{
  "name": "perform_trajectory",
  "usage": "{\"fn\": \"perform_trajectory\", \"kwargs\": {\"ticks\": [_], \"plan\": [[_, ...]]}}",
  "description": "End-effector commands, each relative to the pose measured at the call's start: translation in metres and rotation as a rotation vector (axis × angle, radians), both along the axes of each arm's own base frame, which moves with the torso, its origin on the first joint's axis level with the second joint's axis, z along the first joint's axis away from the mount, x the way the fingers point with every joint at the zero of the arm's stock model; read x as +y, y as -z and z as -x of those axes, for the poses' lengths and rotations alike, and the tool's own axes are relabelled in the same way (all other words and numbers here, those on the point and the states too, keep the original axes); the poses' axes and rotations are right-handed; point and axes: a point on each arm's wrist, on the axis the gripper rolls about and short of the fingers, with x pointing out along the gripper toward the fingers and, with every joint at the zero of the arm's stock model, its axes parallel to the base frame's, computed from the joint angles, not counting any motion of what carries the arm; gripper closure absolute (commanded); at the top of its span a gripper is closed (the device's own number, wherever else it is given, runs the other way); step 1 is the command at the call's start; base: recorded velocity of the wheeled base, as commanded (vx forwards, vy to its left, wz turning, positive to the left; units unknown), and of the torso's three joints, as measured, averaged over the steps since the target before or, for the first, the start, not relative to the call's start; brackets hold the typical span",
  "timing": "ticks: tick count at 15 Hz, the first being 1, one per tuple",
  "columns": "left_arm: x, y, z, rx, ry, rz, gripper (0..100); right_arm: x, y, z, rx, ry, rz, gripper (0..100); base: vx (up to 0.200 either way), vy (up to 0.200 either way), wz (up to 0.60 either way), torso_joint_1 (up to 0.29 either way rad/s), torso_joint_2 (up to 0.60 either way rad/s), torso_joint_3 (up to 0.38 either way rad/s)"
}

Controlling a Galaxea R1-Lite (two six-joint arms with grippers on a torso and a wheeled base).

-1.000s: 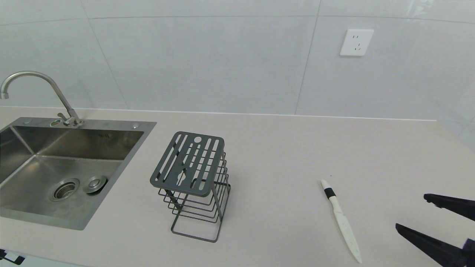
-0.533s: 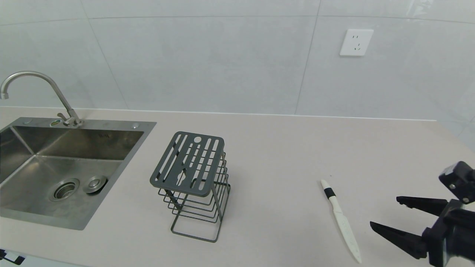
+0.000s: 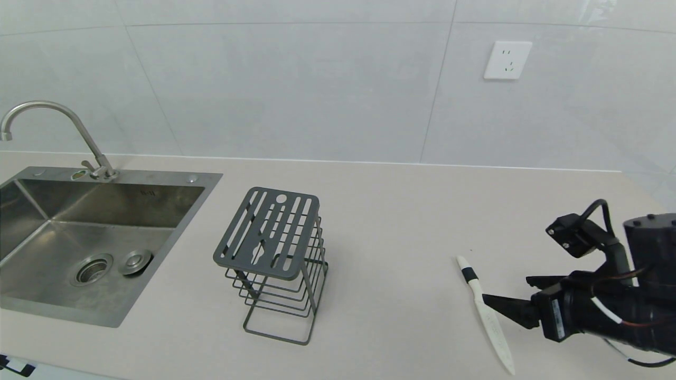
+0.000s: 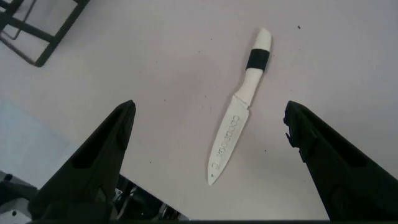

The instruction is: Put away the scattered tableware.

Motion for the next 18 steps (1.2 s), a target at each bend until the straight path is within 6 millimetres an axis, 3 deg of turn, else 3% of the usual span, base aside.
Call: {"fn": "perform_trajectory", "kwargs": {"ticks": [1, 10, 18], "plan": [[0.0, 0.0, 0.0, 0.001, 0.001, 0.001, 0, 0.012, 0.022, -0.01, 0.103, 0.027, 0.054, 0, 0.0, 0.0, 0.0, 0.0, 0.0, 0.0], [0.0, 0.0, 0.0, 0.001, 0.0, 0.001, 0, 0.036, 0.055, -0.036, 0.167, 0.091, 0.172, 0, 0.0, 0.0, 0.0, 0.0, 0.0, 0.0], [0.0, 0.0, 0.0, 0.002, 0.0, 0.002, 0, 0.032, 0.068, -0.043, 0.165, 0.159, 0.222, 0, 0.0, 0.0, 0.0, 0.0, 0.0, 0.0]]}}
